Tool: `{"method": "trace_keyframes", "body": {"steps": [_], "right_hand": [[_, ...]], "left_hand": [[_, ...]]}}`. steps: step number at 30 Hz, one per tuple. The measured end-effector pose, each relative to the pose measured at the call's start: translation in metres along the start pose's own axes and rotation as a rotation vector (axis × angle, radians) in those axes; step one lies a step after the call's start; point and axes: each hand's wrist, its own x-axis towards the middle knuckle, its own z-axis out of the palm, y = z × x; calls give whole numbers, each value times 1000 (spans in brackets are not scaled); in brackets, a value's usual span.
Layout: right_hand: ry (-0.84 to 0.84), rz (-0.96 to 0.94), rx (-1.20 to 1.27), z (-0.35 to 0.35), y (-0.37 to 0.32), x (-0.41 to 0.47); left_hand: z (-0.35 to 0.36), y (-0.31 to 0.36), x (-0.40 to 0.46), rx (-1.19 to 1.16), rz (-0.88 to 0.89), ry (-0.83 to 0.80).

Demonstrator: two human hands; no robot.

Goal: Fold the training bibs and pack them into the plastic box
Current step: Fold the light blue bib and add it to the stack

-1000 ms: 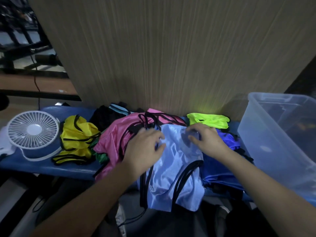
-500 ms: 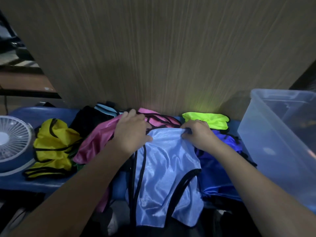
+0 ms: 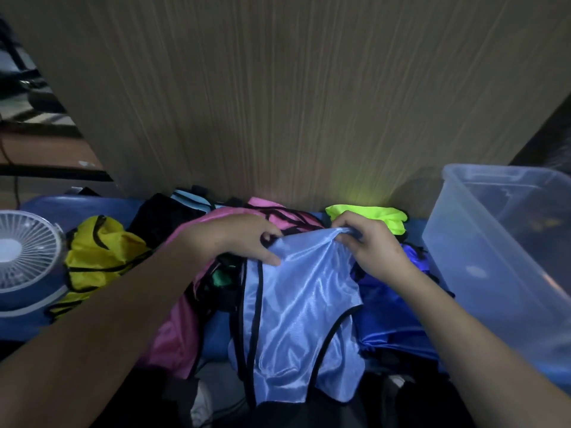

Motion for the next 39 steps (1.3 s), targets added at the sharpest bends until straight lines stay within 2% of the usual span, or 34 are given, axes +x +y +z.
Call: {"method": "trace_keyframes", "body": {"steps": [4, 10, 16, 21, 25, 31, 33, 36, 39], "right_hand": [[27, 16, 0, -6, 1, -2], [54, 84, 62, -14, 0, -3], [49, 79, 61, -18, -11, -3], [20, 87, 21, -14, -19, -6], [19, 97, 4, -14, -20, -3], [98, 98, 3, -23, -23, 0], [150, 128, 56, -25, -26, 6], [127, 251, 313, -24, -31, 18], [124, 311, 472, -22, -29, 31]], "left_hand": [[-10, -9, -2, 1, 80, 141], [-23, -5, -26, -387, 183, 249], [-29, -5, -49, -546, 202, 284], [-27, -7, -57, -372, 137, 281], [-27, -9, -62, -241, 64, 338], [-40, -2, -69, -293, 43, 306], [-49, 1, -69, -246, 39, 331], [-61, 3, -58, -56, 20, 481], [-70, 2, -41, -97, -26, 538]]}}
